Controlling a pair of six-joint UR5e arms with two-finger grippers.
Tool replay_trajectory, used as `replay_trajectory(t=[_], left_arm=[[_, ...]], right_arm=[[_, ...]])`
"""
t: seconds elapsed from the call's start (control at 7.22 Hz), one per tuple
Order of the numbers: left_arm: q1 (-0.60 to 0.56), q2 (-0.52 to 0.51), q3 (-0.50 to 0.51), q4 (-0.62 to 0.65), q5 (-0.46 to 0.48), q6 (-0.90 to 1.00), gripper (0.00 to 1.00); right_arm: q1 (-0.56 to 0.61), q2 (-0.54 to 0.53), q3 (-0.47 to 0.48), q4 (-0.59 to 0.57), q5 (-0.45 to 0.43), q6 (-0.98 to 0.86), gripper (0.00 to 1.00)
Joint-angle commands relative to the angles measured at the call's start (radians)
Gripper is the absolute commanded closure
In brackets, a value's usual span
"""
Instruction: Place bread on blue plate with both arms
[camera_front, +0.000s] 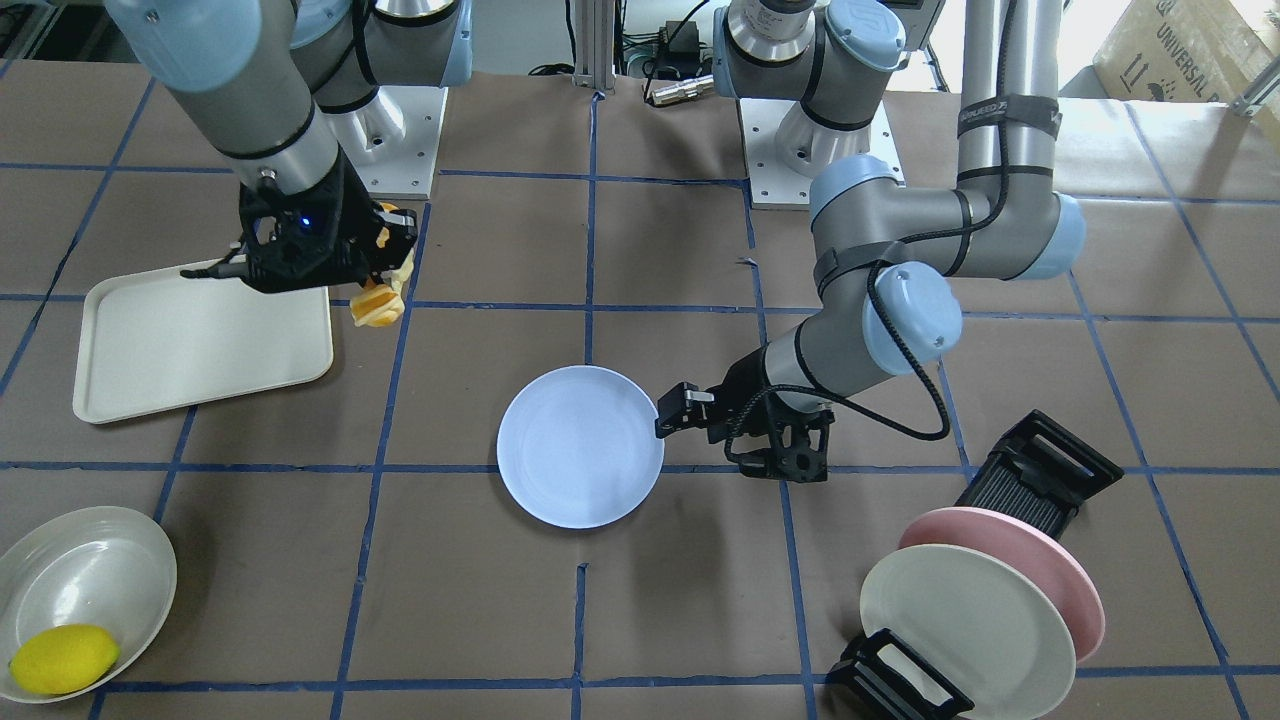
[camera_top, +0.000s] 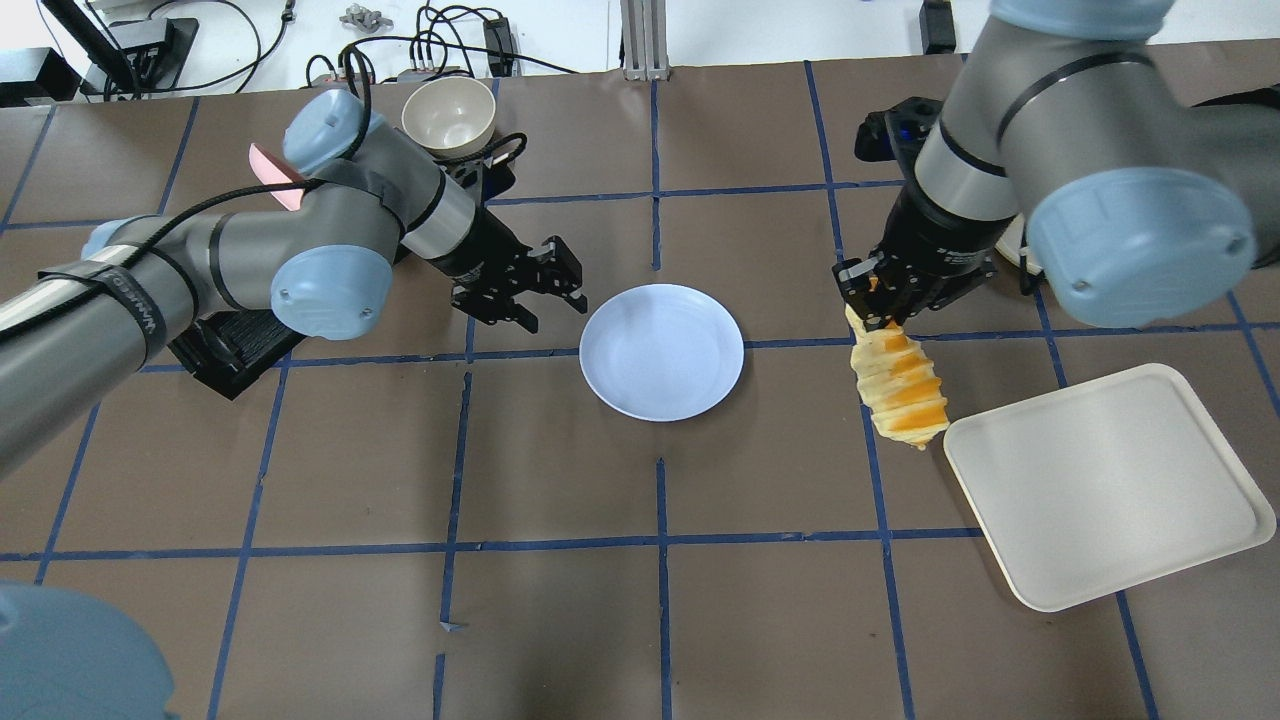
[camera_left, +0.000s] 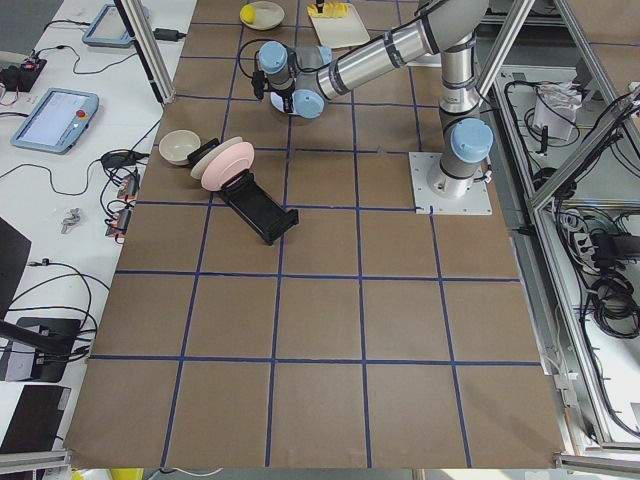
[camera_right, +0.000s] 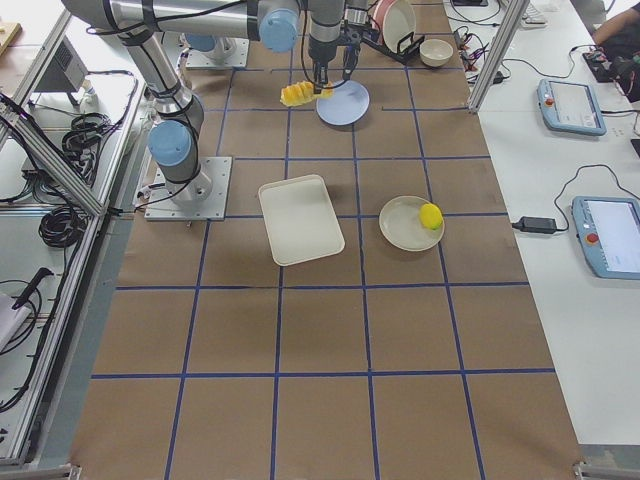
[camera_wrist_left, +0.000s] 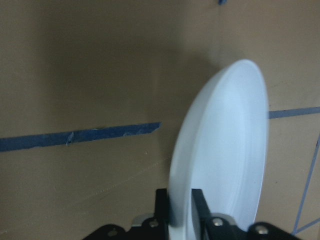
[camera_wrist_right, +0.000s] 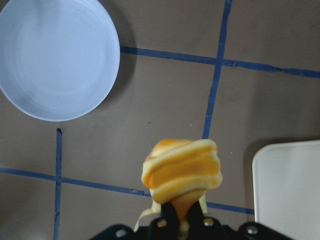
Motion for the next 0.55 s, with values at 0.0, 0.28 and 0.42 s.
replay_trajectory(t=[0.0, 0.28, 0.42], left_arm=[[0.056, 0.125, 0.036, -0.143, 0.120, 0.008, 0.00], [0.051, 0.251, 0.089, -0.327, 0.306, 0.062, 0.00], [0.045, 0.306, 0.120, -0.428, 0.399, 0.074, 0.00]], right_arm=[[0.138, 0.158, -0.057, -0.154, 0.002, 0.156, 0.84], [0.214, 0.356, -0.190, -0.213, -0.006, 0.204, 0.83], [0.246, 0.429, -0.247, -0.213, -0.004, 0.236, 0.83]])
